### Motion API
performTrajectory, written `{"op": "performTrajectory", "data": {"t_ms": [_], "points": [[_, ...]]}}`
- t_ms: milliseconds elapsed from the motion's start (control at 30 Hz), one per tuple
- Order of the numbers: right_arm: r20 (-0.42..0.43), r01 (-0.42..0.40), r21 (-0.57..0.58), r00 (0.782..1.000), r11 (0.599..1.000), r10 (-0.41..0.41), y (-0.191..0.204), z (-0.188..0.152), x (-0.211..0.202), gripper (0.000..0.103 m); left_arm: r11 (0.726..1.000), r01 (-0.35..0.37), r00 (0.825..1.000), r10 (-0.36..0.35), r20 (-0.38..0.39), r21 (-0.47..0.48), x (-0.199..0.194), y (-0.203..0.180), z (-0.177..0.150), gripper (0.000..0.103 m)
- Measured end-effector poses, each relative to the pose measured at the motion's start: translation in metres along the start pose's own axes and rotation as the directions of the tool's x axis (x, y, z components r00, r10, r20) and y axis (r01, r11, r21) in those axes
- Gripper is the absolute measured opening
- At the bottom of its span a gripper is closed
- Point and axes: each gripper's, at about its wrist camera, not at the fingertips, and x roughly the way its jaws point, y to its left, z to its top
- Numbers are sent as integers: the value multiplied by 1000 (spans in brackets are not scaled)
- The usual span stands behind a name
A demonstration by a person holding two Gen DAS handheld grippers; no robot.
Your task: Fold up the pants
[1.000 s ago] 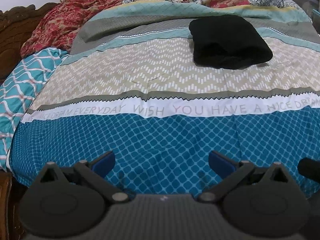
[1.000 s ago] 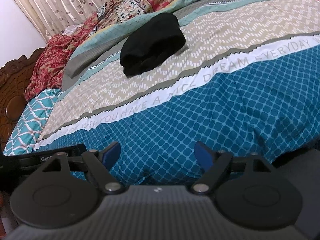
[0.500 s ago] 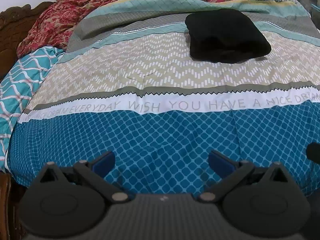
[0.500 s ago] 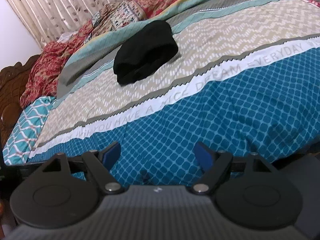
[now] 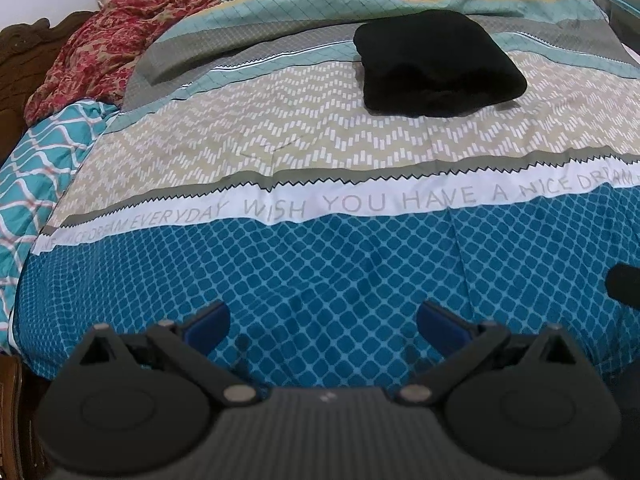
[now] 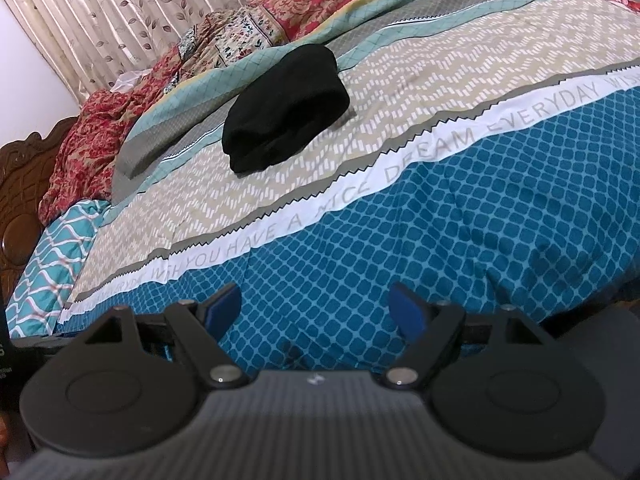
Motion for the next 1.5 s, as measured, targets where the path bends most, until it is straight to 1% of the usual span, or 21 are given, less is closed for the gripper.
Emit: {"op": "performTrajectory", "data": {"t_ms": [233, 900, 1500], "points": [[5, 4, 8, 1000, 1000, -5, 0, 0, -1, 83, 1000, 18, 999, -18, -32, 11, 4, -2, -2, 103], [10, 11, 11, 1000, 1000, -11, -2, 2, 0, 83, 999, 17, 999, -15, -46, 35, 6, -6, -3, 103], [15, 13, 23, 1000, 1000, -14, -2, 1, 0, 83, 999, 12, 998, -9, -60, 35, 9, -6, -4, 103]]}}
